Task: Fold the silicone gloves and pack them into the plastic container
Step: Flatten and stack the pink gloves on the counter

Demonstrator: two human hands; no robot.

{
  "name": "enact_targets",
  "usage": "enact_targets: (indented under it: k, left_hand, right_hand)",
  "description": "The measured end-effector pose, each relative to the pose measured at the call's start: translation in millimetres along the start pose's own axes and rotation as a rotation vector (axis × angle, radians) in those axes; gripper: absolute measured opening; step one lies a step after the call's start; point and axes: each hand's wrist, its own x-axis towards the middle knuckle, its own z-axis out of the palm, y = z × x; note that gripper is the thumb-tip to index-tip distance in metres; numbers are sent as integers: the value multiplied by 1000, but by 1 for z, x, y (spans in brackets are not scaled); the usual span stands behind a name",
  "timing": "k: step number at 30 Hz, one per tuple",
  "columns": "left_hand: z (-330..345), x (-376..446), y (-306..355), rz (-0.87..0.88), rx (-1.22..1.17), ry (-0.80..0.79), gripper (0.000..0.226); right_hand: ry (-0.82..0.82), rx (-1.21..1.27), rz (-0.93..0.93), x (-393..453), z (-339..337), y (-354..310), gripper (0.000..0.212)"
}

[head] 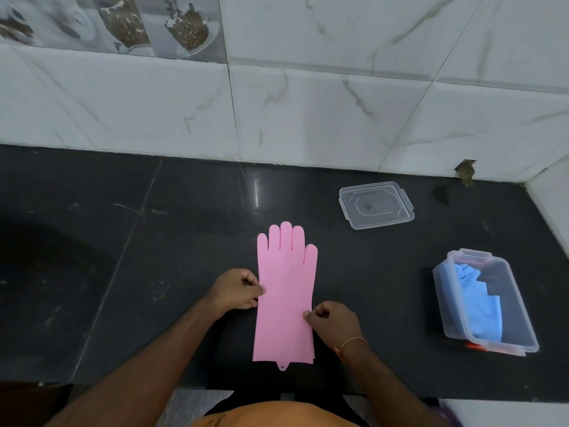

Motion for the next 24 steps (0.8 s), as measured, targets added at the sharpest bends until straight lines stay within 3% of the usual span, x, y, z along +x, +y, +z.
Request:
enact_targets:
  k: [18, 24]
  left_hand:
    - [11, -7, -3, 22, 26, 97, 12]
    - [14, -18, -18, 222, 135, 154, 11]
  right_hand:
    - [71, -53, 4, -7, 3, 0, 21]
    - [79, -44, -36, -10, 3, 0, 15]
